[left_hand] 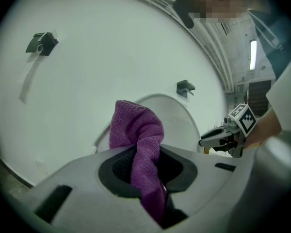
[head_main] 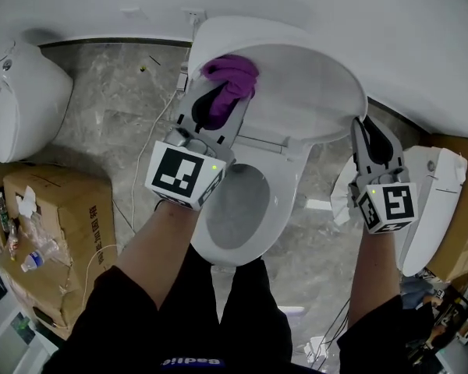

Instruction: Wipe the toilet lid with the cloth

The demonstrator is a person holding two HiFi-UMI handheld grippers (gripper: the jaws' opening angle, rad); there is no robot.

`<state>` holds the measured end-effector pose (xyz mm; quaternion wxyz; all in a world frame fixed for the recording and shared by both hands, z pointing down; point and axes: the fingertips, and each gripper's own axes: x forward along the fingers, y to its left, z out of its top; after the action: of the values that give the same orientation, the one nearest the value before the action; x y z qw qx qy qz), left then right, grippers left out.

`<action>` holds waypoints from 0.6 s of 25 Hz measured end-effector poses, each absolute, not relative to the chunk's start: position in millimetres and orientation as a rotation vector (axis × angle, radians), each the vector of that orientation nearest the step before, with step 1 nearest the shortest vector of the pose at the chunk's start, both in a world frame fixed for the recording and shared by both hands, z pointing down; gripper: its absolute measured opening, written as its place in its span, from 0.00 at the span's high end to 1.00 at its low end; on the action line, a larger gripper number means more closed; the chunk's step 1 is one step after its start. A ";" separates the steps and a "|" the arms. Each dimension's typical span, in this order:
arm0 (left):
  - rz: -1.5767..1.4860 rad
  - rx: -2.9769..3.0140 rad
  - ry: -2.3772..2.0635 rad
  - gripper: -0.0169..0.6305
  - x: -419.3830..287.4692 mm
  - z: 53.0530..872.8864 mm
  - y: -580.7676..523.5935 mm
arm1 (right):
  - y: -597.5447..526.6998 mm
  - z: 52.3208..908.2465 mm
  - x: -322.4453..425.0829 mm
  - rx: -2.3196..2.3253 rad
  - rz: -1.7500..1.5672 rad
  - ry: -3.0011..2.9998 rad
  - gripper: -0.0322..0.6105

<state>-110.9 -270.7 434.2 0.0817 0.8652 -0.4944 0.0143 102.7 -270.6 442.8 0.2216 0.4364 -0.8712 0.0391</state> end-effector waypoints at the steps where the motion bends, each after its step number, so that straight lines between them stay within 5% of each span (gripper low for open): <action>1: 0.026 2.578 -1.480 0.85 -104.3 433.9 -271.7 | -270.9 443.0 102.8 1.202 0.112 -2.414 0.84; 15: -0.008 2.665 -1.279 0.85 59.4 454.0 -260.9 | -267.1 439.2 98.8 0.991 0.147 -2.577 0.84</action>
<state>59.4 -260.9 454.0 0.0926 0.8977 -0.4308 -0.0027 98.8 -267.1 439.2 0.1872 0.3519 -0.9156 0.0523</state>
